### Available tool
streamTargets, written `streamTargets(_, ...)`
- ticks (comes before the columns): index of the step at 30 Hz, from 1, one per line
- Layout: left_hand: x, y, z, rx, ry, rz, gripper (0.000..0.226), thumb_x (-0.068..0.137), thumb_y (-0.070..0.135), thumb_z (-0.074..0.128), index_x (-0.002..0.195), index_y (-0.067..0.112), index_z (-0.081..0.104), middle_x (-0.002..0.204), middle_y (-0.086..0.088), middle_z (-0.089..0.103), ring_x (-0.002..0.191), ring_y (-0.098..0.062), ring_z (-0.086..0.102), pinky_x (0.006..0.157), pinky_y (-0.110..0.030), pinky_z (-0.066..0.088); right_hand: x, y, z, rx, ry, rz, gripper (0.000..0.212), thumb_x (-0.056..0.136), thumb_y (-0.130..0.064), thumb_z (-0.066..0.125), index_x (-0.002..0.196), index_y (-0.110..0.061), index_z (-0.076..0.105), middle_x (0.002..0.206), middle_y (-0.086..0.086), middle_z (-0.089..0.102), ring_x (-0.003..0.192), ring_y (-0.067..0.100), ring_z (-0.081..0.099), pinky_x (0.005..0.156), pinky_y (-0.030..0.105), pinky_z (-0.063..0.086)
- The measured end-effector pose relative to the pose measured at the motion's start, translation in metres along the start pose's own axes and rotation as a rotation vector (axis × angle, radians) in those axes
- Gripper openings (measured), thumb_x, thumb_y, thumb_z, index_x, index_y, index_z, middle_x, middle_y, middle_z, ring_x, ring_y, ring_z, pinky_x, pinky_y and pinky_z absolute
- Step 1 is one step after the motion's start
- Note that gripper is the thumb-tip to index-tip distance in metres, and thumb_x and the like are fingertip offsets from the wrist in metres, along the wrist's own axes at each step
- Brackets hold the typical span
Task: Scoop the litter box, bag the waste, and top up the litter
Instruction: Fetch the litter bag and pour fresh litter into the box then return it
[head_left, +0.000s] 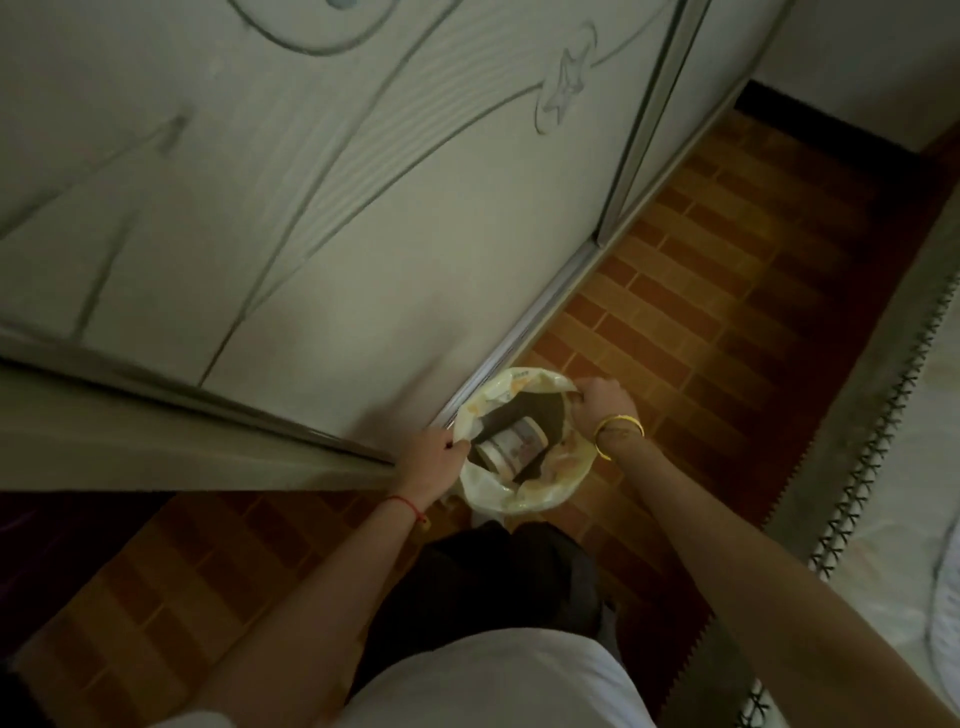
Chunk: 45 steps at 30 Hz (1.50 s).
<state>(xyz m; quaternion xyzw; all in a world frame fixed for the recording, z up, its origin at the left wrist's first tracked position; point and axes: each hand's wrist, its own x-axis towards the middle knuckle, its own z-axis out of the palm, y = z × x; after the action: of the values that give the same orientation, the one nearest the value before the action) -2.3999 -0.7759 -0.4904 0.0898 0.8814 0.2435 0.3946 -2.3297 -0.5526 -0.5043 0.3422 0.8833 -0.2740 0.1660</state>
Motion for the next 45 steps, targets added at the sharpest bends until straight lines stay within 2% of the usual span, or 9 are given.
streamTargets(4,0.055,-0.005,0.017,-0.03,-0.037,-0.05,0.031,0.097,0.029,0.05,0.083,0.008,0.069,0.069,-0.008,0.062,0.057,-0.016,0.057,0.049,-0.023,0.04,0.057,0.005,0.022,-0.052,-0.052,0.003,0.029,0.086,-0.016,0.049,0.11,-0.013,0.065,0.106,0.017,0.067,0.097,0.037,0.063,0.076,0.037,0.05)
streamTargets(11,0.16,-0.043,0.069,-0.005,-0.008,-0.129,0.032,0.095,0.032,0.053,0.072,0.014,0.064,0.064,-0.002,0.059,0.054,-0.013,0.055,0.048,-0.022,0.038,0.158,0.034,0.081,-0.156,-0.176,-0.013,0.042,0.091,-0.021,0.05,0.133,-0.016,0.051,0.121,0.017,0.06,0.108,0.036,0.058,0.085,0.04,0.05)
streamTargets(15,0.221,-0.069,0.098,0.022,-0.003,-0.173,0.035,0.092,0.04,0.054,0.067,0.017,0.063,0.066,-0.005,0.064,0.061,-0.02,0.064,0.056,-0.029,0.048,0.211,0.057,0.128,-0.151,-0.198,-0.01,0.044,0.09,-0.022,0.051,0.134,-0.019,0.05,0.122,0.016,0.06,0.11,0.036,0.057,0.086,0.041,0.05)
streamTargets(19,0.278,-0.095,0.125,0.037,-0.035,-0.184,0.039,0.092,0.035,0.053,0.058,0.018,0.055,0.056,-0.003,0.053,0.052,-0.018,0.051,0.052,-0.024,0.037,0.265,0.08,0.179,-0.189,-0.23,-0.014,0.042,0.092,-0.019,0.048,0.134,-0.018,0.05,0.126,0.016,0.058,0.114,0.035,0.055,0.089,0.038,0.047)
streamTargets(24,0.341,-0.132,0.159,0.099,-0.054,-0.183,0.034,0.096,0.031,0.051,0.065,0.019,0.057,0.061,0.0,0.051,0.06,-0.019,0.051,0.052,-0.025,0.032,0.32,0.103,0.25,-0.075,-0.259,-0.025,0.054,0.091,-0.015,0.05,0.144,-0.019,0.038,0.133,0.019,0.054,0.12,0.036,0.05,0.097,0.038,0.042)
streamTargets(31,0.401,-0.173,0.196,0.145,-0.067,-0.216,0.036,0.098,0.025,0.048,0.063,0.017,0.05,0.063,-0.002,0.051,0.066,-0.021,0.052,0.051,-0.025,0.031,0.377,0.12,0.32,-0.097,-0.304,-0.046,0.054,0.091,-0.009,0.048,0.144,-0.015,0.038,0.134,0.018,0.052,0.122,0.035,0.049,0.097,0.036,0.041)
streamTargets(37,0.431,-0.2,0.215,0.196,-0.113,-0.221,0.033,0.099,0.028,0.044,0.093,0.003,0.066,0.091,-0.018,0.066,0.085,-0.033,0.062,0.069,-0.032,0.045,0.391,0.133,0.354,-0.136,-0.295,-0.021,0.048,0.091,-0.015,0.049,0.138,-0.013,0.046,0.127,0.018,0.058,0.112,0.036,0.057,0.089,0.039,0.049)
streamTargets(40,0.438,-0.21,0.224,0.193,-0.117,-0.206,0.034,0.099,0.028,0.044,0.093,0.003,0.066,0.093,-0.019,0.067,0.085,-0.034,0.063,0.071,-0.035,0.048,0.387,0.14,0.368,-0.168,-0.333,-0.013,0.047,0.092,-0.015,0.048,0.139,-0.011,0.044,0.127,0.019,0.057,0.112,0.036,0.056,0.087,0.037,0.048)
streamTargets(45,0.443,-0.217,0.234,0.216,-0.117,-0.18,0.029,0.099,0.019,0.045,0.095,0.0,0.066,0.096,-0.021,0.067,0.086,-0.032,0.062,0.068,-0.032,0.043,0.387,0.149,0.384,-0.134,-0.326,0.05,0.031,0.095,-0.017,0.046,0.122,-0.007,0.059,0.118,0.018,0.062,0.105,0.034,0.06,0.077,0.031,0.045)
